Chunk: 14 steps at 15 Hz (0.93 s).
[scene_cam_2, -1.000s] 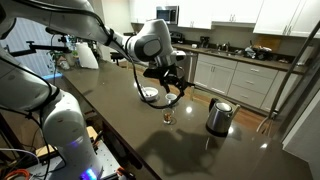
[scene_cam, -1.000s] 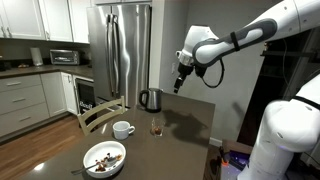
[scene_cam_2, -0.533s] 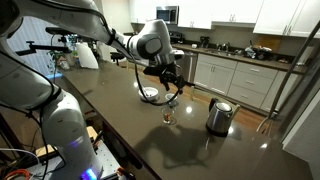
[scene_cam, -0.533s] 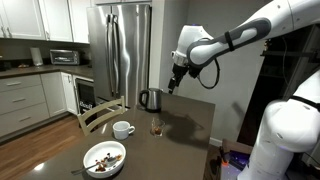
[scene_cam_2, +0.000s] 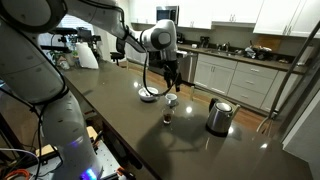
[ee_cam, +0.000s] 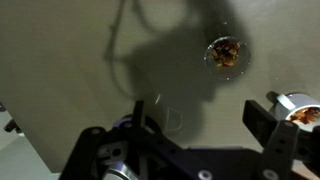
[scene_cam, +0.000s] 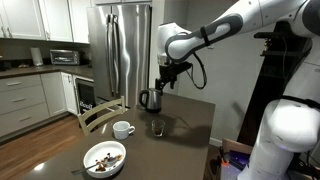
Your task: Pick up the glass cup and pour some of it's content into the bowl
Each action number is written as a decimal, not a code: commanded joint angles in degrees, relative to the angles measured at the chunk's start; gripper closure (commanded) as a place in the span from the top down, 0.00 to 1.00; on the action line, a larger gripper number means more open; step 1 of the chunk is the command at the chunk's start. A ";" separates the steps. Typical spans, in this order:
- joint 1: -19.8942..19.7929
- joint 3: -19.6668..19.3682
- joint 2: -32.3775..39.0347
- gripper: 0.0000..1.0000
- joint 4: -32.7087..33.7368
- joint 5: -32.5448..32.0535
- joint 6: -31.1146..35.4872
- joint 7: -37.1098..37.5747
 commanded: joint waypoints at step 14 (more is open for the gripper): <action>-3.29 -13.07 -0.17 1.00 -4.56 27.95 -0.47 11.42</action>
